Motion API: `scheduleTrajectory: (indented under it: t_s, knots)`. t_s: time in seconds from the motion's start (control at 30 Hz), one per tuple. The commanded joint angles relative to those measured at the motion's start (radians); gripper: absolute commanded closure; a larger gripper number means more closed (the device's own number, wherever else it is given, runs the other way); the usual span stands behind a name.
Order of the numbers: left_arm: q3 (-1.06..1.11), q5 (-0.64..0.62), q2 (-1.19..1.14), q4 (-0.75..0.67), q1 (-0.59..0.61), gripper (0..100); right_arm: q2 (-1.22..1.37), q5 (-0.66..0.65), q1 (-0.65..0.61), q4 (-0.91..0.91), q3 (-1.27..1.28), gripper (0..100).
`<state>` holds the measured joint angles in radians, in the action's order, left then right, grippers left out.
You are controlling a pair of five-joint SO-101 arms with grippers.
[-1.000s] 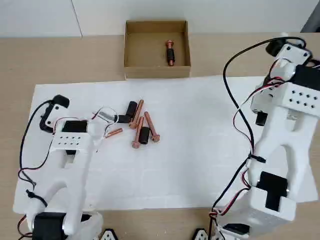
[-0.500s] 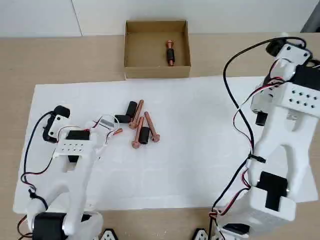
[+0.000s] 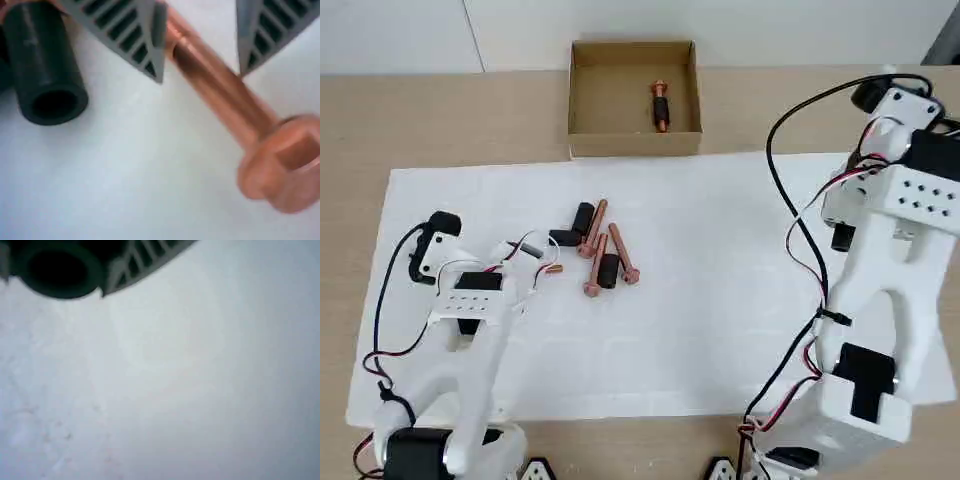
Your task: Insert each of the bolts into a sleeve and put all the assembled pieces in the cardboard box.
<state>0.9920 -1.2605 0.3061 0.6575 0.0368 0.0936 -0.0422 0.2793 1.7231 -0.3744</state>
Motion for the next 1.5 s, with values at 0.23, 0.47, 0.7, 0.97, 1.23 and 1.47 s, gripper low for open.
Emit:
scheduleTrajectory:
  t_s: [0.23, 0.47, 0.7, 0.97, 1.23, 1.47]
  knots:
    - [-0.004, 0.114, 0.029, -0.008, 0.011, 99, -0.051, 0.009, -0.010, 0.005, -0.003, 99.4]
    - [-0.005, 0.276, 0.031, -0.006, 0.011, 99, -0.051, 0.009, -0.010, 0.005, -0.003, 99.4]
    - [-0.071, 0.295, 0.032, 0.066, 0.012, 99, -0.051, 0.009, -0.010, 0.005, -0.003, 99.4]
    - [-0.269, 0.233, 0.032, 0.354, 0.009, 99, -0.051, 0.009, -0.010, 0.004, -0.003, 99.4]
    - [-0.315, 0.104, 0.025, 0.431, 0.012, 97, -0.051, 0.009, -0.010, 0.001, -0.003, 99.4]
    - [-0.315, 0.061, 0.021, 0.427, 0.012, 79, -0.051, 0.009, -0.010, 0.001, -0.003, 99.4]
